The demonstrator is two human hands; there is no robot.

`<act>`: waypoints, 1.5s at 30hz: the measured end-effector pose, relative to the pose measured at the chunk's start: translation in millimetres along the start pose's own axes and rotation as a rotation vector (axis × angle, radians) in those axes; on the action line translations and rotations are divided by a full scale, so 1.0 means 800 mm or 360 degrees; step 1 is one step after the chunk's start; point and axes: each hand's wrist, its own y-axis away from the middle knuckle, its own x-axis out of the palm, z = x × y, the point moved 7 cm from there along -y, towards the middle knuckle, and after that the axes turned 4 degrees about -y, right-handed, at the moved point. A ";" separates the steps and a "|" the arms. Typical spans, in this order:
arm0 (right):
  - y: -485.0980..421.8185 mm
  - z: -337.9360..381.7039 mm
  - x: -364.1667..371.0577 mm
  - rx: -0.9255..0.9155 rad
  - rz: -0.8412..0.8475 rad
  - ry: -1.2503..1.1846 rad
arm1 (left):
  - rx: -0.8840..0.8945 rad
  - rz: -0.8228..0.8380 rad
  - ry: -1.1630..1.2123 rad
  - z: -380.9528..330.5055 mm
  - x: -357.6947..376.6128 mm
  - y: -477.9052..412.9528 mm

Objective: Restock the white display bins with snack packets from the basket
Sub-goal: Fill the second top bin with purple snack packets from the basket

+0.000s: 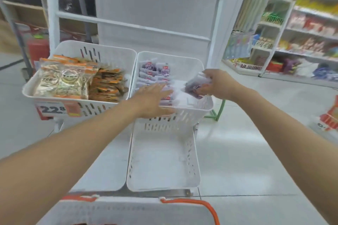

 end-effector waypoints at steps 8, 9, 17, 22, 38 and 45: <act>-0.016 -0.046 0.148 0.0546 0.1456 -0.0474 | 0.0016 0.0127 -0.0361 0.018 0.030 -0.003; -0.013 -0.043 0.152 0.0595 0.1549 -0.0664 | 0.0015 0.0125 -0.0348 0.018 0.029 -0.002; -0.014 -0.039 0.133 0.0515 0.1214 -0.0480 | 0.0004 0.0069 -0.0288 0.017 0.025 -0.001; 0.003 -0.008 0.087 0.0257 0.0332 -0.0568 | -0.0014 -0.0136 -0.0153 0.007 0.006 0.018; 0.380 0.115 0.390 0.0224 0.1231 -0.0614 | -0.0786 0.0640 0.0746 0.037 0.181 0.433; 0.484 0.190 0.445 0.0032 0.1706 -0.0572 | -0.0924 0.0756 0.0952 0.042 0.218 0.537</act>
